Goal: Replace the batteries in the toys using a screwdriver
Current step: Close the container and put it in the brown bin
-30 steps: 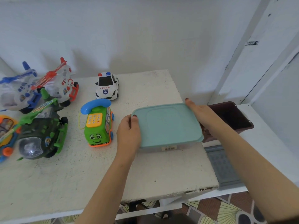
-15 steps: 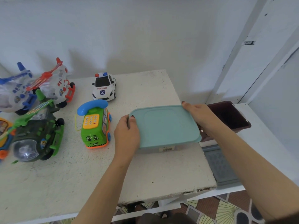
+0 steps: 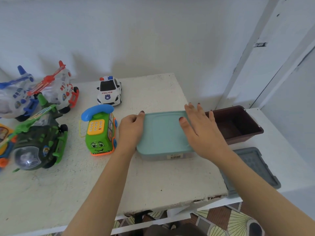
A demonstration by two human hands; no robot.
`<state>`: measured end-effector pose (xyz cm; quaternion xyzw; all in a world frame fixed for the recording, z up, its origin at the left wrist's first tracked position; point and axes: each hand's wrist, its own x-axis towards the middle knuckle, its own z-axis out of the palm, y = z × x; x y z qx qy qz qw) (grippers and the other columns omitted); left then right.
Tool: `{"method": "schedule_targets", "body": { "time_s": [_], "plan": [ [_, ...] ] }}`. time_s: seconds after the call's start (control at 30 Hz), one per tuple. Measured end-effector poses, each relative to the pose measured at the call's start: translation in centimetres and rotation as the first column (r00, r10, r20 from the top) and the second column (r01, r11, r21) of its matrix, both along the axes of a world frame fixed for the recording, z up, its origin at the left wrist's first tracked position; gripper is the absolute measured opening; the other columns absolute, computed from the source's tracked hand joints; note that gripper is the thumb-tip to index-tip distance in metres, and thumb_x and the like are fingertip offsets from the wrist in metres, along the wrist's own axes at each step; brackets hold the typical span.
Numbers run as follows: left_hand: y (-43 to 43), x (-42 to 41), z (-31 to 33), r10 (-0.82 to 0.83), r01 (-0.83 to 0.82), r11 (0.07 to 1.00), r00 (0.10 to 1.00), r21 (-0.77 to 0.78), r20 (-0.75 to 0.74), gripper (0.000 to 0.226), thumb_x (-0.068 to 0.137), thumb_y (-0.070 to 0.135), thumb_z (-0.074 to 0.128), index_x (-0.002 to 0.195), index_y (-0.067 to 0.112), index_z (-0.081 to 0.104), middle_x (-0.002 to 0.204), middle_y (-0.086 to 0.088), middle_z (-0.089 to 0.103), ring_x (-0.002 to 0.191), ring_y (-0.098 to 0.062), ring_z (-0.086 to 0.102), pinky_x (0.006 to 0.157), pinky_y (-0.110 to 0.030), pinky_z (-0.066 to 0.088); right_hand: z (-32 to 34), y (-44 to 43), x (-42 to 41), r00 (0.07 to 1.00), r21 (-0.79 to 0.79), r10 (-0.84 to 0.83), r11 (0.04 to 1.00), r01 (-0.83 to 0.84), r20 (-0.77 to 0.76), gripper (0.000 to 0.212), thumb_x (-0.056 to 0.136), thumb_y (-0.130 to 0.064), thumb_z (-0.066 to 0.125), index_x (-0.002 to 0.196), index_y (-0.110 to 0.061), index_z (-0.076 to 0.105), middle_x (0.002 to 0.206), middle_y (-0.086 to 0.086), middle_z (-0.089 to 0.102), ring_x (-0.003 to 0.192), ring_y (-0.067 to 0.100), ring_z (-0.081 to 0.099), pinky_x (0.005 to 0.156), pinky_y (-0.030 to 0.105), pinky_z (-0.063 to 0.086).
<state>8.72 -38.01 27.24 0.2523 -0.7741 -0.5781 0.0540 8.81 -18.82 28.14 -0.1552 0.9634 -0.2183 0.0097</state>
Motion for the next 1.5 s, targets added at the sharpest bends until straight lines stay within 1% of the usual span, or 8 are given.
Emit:
{"method": "schedule_targets", "body": {
  "time_s": [0.27,0.53,0.67,0.77,0.87,1.0,1.3,1.5],
  "plan": [
    [-0.1,-0.7,-0.2,0.030,-0.029,0.998,0.999,-0.063,0.024,0.039,0.098,0.033,0.053,0.065,0.012,0.050,0.062,-0.003,0.047,0.064,-0.020,0.044,0.062,-0.029,0.035,-0.3,-0.2,0.2,0.998,0.054,0.023,0.998,-0.020,-0.061,0.091,0.080,-0.068,-0.006,0.152,-0.018,0.020,0.160,0.001,0.016,0.148,0.014,0.002,0.121,0.039,-0.004],
    [0.0,-0.4,-0.3,-0.003,-0.001,0.991,0.999,-0.131,-0.033,0.033,0.100,0.030,0.048,0.075,0.010,0.056,0.063,0.001,0.048,0.062,-0.015,0.043,0.055,-0.028,0.032,-0.3,-0.3,0.2,0.998,0.033,0.020,0.999,-0.018,-0.058,0.088,0.080,-0.069,-0.005,0.153,-0.025,0.016,0.161,-0.002,0.015,0.148,0.012,0.003,0.121,0.042,-0.002],
    [-0.1,0.5,-0.1,-0.065,-0.005,0.938,0.980,-0.346,-0.188,0.023,0.099,0.026,0.051,0.115,0.015,0.064,0.109,0.002,0.063,0.105,-0.015,0.056,0.085,-0.025,0.040,-0.4,-0.4,0.3,0.999,0.018,0.003,1.000,-0.002,-0.054,0.089,0.080,-0.070,-0.005,0.153,-0.024,0.019,0.160,-0.004,0.016,0.148,0.011,0.005,0.121,0.041,-0.001],
    [0.3,1.9,0.4,-0.246,0.102,0.876,0.935,-0.471,-0.255,0.042,0.097,0.036,0.053,0.134,0.017,0.054,0.139,0.001,0.051,0.130,-0.013,0.042,0.099,-0.013,0.025,-0.5,-0.4,0.1,0.999,-0.003,-0.009,1.000,0.009,-0.053,0.089,0.080,-0.069,-0.004,0.152,-0.024,0.021,0.160,-0.004,0.018,0.148,0.011,0.006,0.121,0.041,0.001],
    [0.8,3.0,-0.1,-0.368,0.204,0.809,0.907,-0.551,-0.205,0.065,0.089,0.052,0.040,0.145,0.017,0.043,0.153,-0.002,0.038,0.144,-0.016,0.026,0.115,-0.022,0.013,-0.5,-0.4,0.1,0.999,-0.001,-0.010,1.000,0.010,-0.049,0.090,0.079,-0.069,-0.005,0.152,-0.024,0.021,0.160,-0.004,0.017,0.148,0.011,0.006,0.121,0.042,0.003],
    [0.9,3.4,-1.1,-0.402,0.249,0.758,0.906,-0.603,-0.132,0.082,0.084,0.066,0.018,0.150,0.020,0.033,0.158,-0.003,0.030,0.149,-0.018,0.016,0.120,-0.032,0.002,-0.5,-0.4,0.2,0.998,0.019,0.000,1.000,0.001,-0.058,0.089,0.080,-0.068,-0.006,0.152,-0.024,0.020,0.160,-0.003,0.016,0.148,0.012,0.005,0.121,0.043,0.003],
    [1.1,3.6,-1.6,-0.356,0.190,0.795,0.915,-0.576,-0.189,0.072,0.088,0.058,0.018,0.141,0.019,0.048,0.152,-0.004,0.041,0.146,-0.023,0.023,0.120,-0.043,0.014,-0.3,-0.3,0.2,1.000,-0.071,-0.014,0.997,0.013,-0.024,0.089,0.079,-0.068,-0.005,0.152,-0.024,0.022,0.160,-0.004,0.017,0.148,0.010,0.005,0.119,0.039,0.000],
    [1.0,3.6,-1.5,-0.393,0.218,0.752,0.906,-0.622,-0.158,0.071,0.089,0.058,0.020,0.142,0.019,0.047,0.153,-0.004,0.040,0.147,-0.023,0.023,0.120,-0.044,0.013,0.3,-0.5,0.4,0.993,0.169,0.083,0.983,-0.067,-0.087,0.087,0.081,-0.066,-0.010,0.153,-0.025,0.014,0.161,-0.005,0.011,0.148,0.009,-0.004,0.113,0.052,-0.021]
  ]
}}
